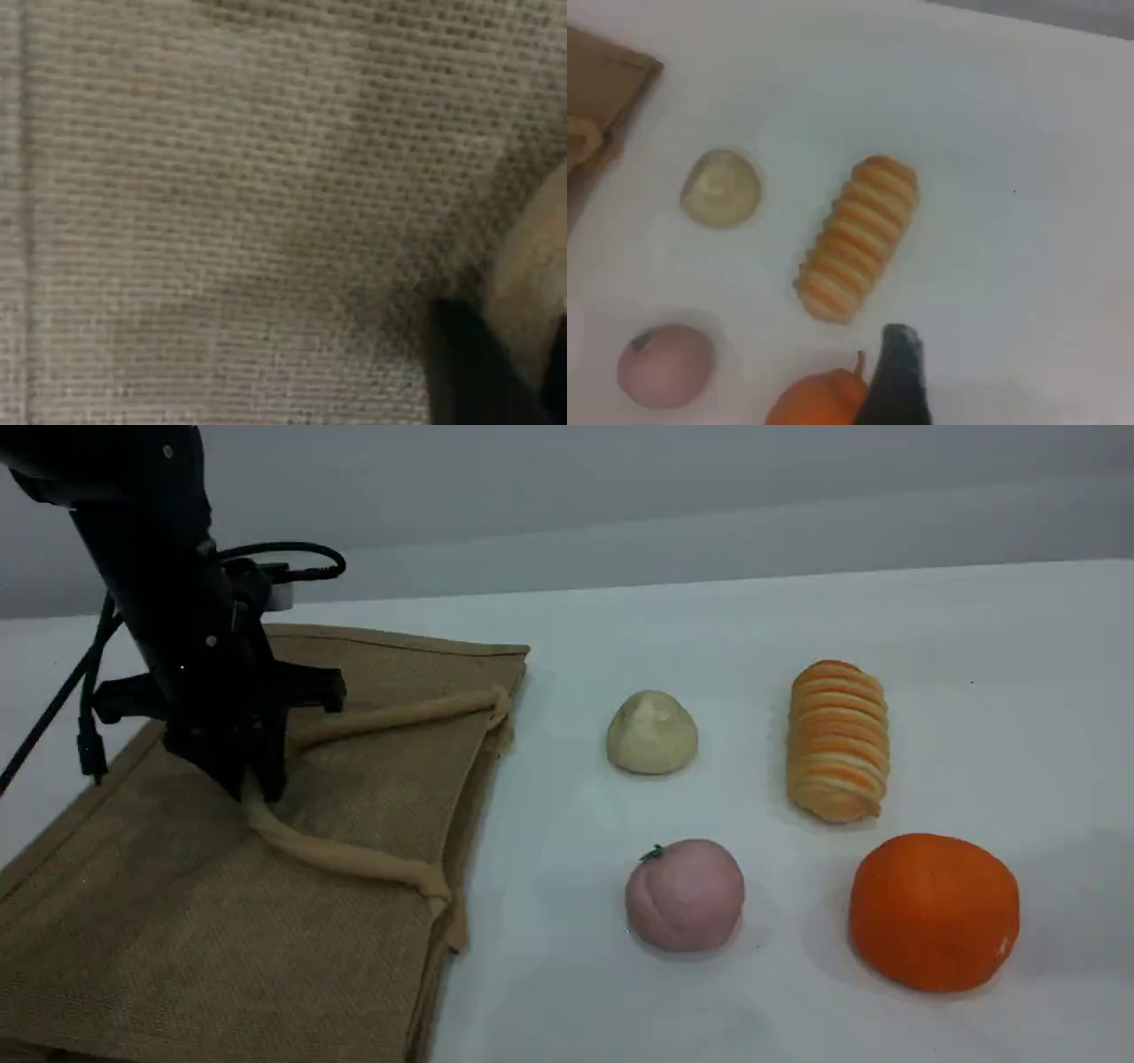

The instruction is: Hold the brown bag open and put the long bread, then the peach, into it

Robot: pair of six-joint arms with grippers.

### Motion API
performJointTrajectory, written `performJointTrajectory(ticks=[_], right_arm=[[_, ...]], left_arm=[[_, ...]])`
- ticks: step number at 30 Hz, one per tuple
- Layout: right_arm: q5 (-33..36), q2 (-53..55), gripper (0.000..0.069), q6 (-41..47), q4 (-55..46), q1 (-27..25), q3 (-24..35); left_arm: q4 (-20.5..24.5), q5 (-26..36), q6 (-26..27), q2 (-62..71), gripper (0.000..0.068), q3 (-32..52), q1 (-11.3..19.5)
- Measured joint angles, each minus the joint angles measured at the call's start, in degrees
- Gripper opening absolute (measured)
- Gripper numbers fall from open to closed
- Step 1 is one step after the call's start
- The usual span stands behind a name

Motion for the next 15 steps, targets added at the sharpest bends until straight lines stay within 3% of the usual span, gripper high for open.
performJointTrajectory(ticks=[1, 9, 15], right_arm=[[0.0, 0.0, 0.0554, -0.1, 0.0, 0.0, 0.0], [0.7, 2.3, 0.0554, 2.6, 0.0, 0.0, 0.0], [-1.4, 7.6, 0.0554, 3.0, 0.0, 0.0, 0.0]], left_arm=[[0.0, 0.2, 0.0, 0.0, 0.0088, 0.0, 0.0], [0.2, 2.4, 3.6, -4.7, 0.0088, -1.9, 0.0], [-2.6, 11.1, 7.3, -9.4, 0.0088, -8.0, 0.0]])
